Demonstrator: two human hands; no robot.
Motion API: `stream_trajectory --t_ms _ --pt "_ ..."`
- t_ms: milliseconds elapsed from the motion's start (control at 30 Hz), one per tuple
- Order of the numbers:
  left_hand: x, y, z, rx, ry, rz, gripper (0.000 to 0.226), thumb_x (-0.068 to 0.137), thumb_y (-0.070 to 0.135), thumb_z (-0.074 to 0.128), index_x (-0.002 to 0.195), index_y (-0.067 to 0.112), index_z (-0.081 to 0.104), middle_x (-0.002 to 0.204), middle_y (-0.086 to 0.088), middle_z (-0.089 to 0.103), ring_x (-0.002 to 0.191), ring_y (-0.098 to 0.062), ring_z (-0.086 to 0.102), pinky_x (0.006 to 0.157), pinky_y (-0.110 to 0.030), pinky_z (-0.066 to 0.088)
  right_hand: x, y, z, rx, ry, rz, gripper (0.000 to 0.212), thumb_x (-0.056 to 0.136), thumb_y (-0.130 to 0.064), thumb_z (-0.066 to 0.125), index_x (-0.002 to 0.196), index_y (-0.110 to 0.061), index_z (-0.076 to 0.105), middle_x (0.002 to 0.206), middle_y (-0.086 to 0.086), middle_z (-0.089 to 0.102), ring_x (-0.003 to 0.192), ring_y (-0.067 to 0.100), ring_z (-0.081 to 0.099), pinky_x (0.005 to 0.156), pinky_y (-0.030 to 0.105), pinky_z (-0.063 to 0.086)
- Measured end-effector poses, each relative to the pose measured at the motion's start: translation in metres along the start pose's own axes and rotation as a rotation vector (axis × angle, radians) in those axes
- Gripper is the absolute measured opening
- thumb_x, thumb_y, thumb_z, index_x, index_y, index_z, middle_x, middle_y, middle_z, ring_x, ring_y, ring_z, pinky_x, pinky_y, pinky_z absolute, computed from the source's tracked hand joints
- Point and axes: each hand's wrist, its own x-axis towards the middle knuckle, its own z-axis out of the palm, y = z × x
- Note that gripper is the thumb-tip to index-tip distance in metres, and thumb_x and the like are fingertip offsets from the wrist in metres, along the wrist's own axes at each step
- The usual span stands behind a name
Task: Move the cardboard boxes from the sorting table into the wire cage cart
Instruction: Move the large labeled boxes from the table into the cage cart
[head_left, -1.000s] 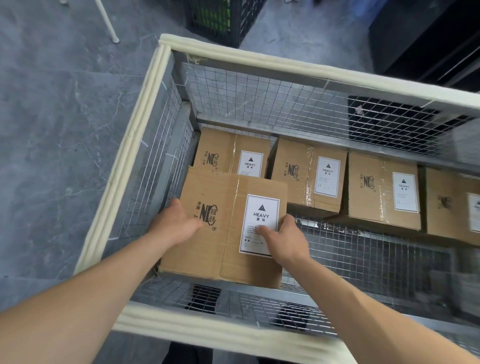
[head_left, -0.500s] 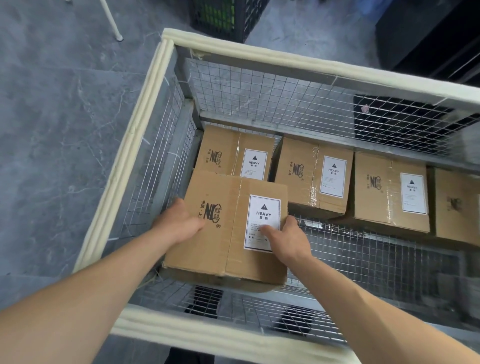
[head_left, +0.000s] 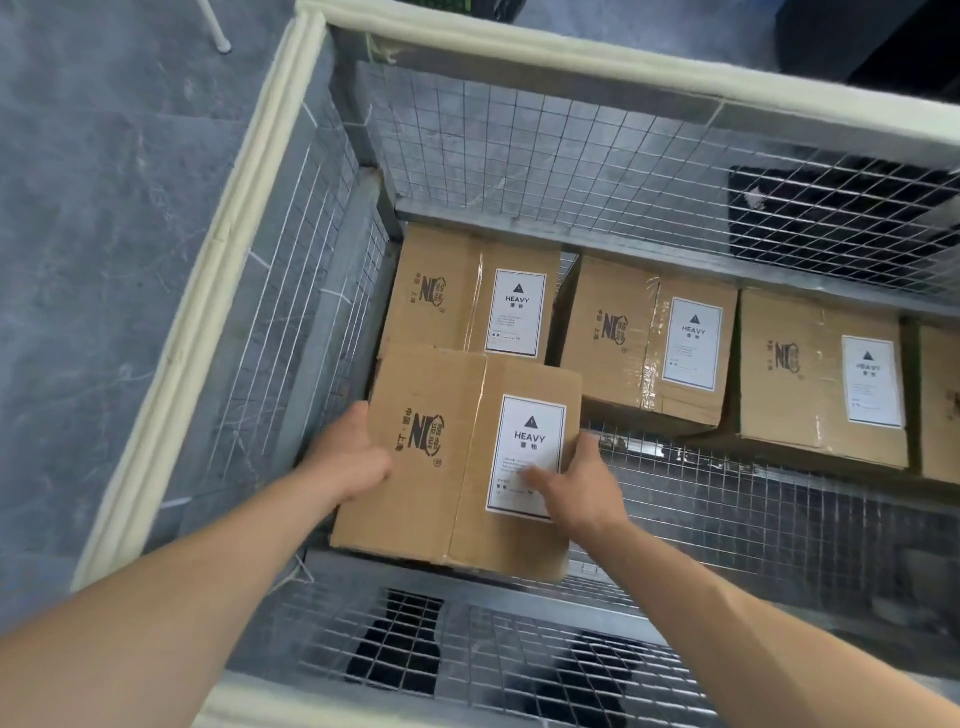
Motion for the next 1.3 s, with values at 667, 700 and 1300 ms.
stream_trajectory --t_ms 667,700,1300 --pt "0.058 -0.022 0.030 0.266 -0.144 -0.037 0.089 0.091 0.007 0.062 0.160 0.020 0.007 0.159 -0.011 0.033 0.139 -0.032 0.042 0.110 -0.043 0.043 0.054 0.020 0.044 -0.163 -0.250 -0.012 0.039 0.096 -0.014 0.060 0.124 -0.020 0.032 0.113 0.000 0.063 0.084 0.017 0.062 0.049 0.017 0.044" --pt "0.055 -0.020 0.029 0.284 -0.134 -0.031 0.090 0.092 0.008 0.063 0.160 0.019 0.006 0.161 -0.012 0.031 0.142 -0.033 0.038 0.113 -0.045 0.039 0.051 0.016 0.041 -0.176 -0.253 -0.024 0.041 0.096 -0.014 0.060 0.126 -0.021 0.032 0.116 0.001 0.065 0.088 0.020 0.064 0.052 0.019 0.046" --pt "-0.132 0.128 -0.047 0.608 0.077 0.560 0.081 0.090 0.048 0.061 0.156 0.020 0.023 0.157 -0.001 0.035 0.139 -0.024 0.040 0.109 -0.045 0.043 -0.128 -0.062 -0.145 -0.448 0.145 -0.233 0.043 0.094 -0.034 0.059 0.132 -0.016 0.051 0.146 0.009 0.052 0.108 0.027 0.061 0.087 0.037 0.050"
